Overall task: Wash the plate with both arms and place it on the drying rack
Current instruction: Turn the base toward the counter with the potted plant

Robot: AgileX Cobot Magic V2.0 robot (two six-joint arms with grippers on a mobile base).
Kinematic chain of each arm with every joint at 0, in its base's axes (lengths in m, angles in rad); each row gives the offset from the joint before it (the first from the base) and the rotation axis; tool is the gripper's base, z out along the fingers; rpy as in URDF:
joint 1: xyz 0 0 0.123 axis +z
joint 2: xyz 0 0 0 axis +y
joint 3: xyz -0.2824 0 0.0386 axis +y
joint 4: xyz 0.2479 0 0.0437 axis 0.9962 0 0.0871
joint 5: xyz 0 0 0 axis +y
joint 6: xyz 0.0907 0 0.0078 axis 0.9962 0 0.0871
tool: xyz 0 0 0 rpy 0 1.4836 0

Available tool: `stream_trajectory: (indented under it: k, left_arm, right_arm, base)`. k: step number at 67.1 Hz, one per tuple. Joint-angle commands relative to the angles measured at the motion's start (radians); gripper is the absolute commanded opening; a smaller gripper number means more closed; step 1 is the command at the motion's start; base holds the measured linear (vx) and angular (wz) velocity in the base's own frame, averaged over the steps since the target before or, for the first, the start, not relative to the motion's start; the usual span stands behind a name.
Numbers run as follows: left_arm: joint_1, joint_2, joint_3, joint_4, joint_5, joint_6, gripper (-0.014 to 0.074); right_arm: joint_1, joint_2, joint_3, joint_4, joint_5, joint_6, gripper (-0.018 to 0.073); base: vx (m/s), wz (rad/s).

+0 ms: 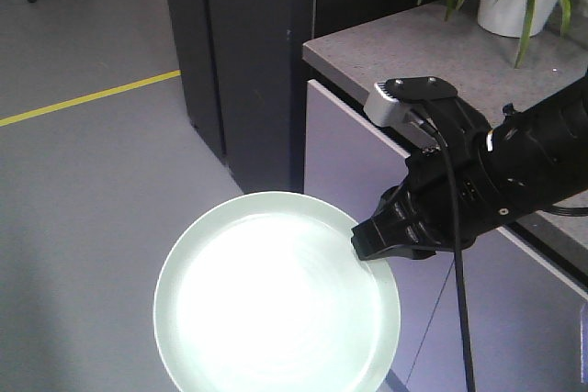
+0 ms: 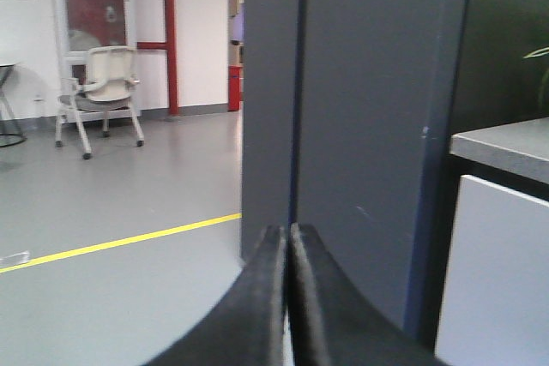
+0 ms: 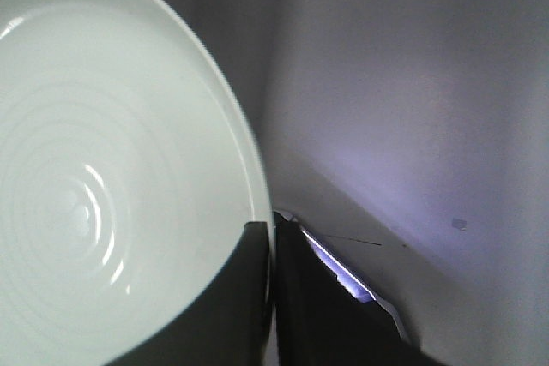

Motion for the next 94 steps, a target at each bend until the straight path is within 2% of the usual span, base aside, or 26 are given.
stream_trajectory:
  k: [1,94]
  left_arm:
    - [-0.002,-0.014,-0.028,-0.003,-0.073,-0.005,-0.0006]
    - [-0.002,-0.014,-0.028,-0.003,-0.073,-0.005,-0.0006]
  right_arm:
    - [-0.003,-0.032,-0.025,0.036,-0.028,-0.005,-0.0001]
    - [-0.003,-0.032,-0.025,0.036,-0.028,-0.005,-0.0001]
  base:
    - [0.09,-0.36]
    - [0.07,-0.29]
